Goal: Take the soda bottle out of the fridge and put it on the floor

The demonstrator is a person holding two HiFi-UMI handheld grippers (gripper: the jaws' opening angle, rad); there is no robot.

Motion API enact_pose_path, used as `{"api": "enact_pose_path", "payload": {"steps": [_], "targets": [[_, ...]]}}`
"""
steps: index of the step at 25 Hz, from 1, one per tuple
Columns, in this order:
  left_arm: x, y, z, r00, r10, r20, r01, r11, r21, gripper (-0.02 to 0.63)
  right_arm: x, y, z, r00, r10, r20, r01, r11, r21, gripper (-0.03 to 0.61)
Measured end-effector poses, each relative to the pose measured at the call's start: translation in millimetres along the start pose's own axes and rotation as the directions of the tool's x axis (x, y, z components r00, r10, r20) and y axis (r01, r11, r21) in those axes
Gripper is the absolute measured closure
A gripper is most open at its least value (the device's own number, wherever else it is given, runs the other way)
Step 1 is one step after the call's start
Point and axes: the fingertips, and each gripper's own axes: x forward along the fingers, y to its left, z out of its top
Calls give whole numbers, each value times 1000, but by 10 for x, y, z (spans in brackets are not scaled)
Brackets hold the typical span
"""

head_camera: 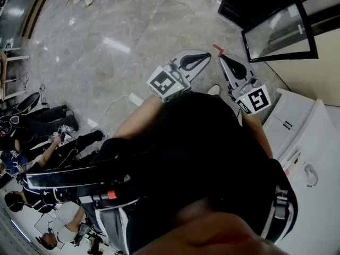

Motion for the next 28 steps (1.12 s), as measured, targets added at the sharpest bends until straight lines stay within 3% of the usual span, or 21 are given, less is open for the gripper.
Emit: {"api": "enact_pose_path", "payload": {"steps": [15, 28], "targets": [[-153, 160, -2, 999, 42, 22, -42, 999, 7, 611, 57, 4, -50, 999, 21, 30, -22, 999, 29, 566], [-531, 480, 58, 1000, -3, 24, 3, 1000, 3, 611, 495, 164, -50, 997, -75, 29, 74, 997, 14, 568]]}}
